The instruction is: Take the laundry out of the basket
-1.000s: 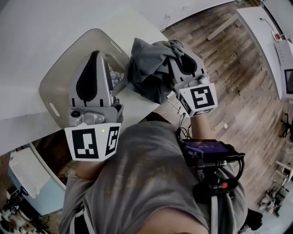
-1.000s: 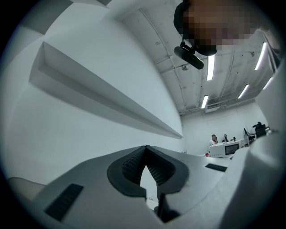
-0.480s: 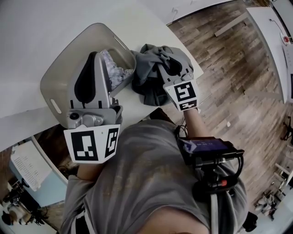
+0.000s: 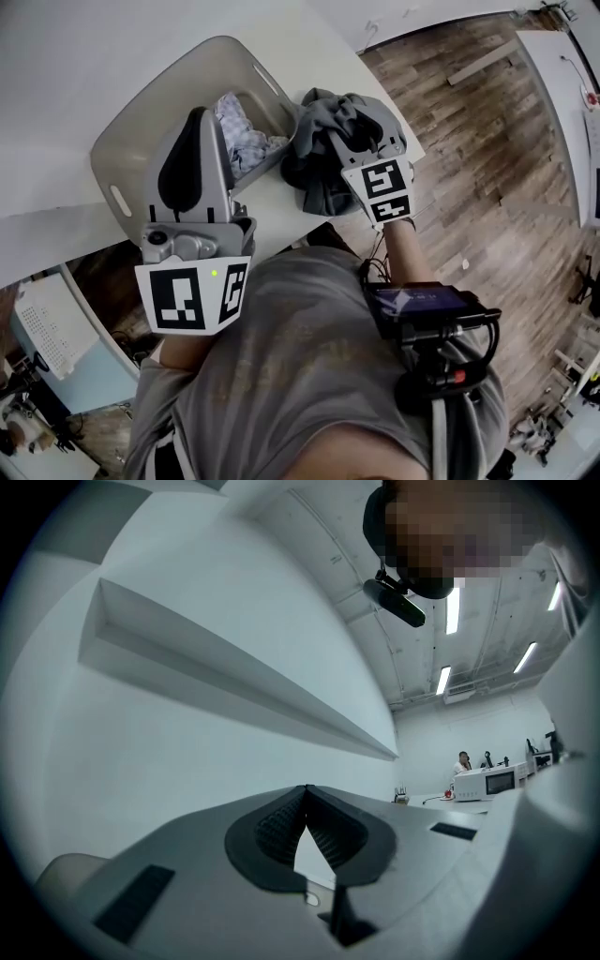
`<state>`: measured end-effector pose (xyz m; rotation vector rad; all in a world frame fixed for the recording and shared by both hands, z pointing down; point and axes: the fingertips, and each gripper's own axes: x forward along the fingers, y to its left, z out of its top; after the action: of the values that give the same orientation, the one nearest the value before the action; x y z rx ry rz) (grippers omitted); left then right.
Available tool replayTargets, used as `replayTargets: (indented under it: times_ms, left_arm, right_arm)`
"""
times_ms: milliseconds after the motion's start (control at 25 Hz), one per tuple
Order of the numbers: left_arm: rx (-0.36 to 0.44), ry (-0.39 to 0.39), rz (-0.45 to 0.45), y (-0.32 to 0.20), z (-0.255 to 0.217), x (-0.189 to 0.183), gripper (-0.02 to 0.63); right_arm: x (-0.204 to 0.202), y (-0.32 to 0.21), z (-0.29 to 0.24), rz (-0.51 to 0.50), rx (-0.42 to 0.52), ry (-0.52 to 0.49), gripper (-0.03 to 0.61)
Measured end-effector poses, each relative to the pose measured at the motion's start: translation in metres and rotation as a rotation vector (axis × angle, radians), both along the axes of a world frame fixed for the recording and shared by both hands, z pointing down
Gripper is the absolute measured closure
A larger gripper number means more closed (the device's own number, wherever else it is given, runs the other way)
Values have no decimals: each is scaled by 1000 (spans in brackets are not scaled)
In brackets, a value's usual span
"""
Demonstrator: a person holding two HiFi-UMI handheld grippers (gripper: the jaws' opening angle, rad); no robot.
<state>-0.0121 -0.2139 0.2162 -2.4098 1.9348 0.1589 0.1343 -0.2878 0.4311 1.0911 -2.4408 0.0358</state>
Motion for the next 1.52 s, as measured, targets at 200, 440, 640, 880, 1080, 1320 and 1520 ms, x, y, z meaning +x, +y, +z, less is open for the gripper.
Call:
replayTargets:
  times_ms: [200, 440, 640, 880, 1080, 1320, 1520]
  left_arm:
    - [17, 20, -6, 10, -2, -6, 606]
    - [32, 32, -2, 27, -5, -6, 606]
    - [50, 35, -11, 36, -10, -9, 606]
    - [63, 34, -76, 50, -14, -26, 606]
    - [69, 27, -169, 64, -17, -50, 606]
    - [77, 18, -303, 83, -18, -89, 606]
    - [94, 12, -390, 94, -21, -111, 606]
  right_arm:
    - [0, 13, -3, -25, -31, 45, 359]
    - [1, 35, -21, -55, -15, 36, 356]
    - [-13, 46, -61, -95, 38, -80, 365]
    - [-46, 58, -126, -175, 160, -247, 424]
    - [-90, 70, -175, -290, 248, -402, 540]
    - [-160, 90, -211, -445, 299, -512, 561]
    - [-205, 109, -233, -564, 302, -582, 560]
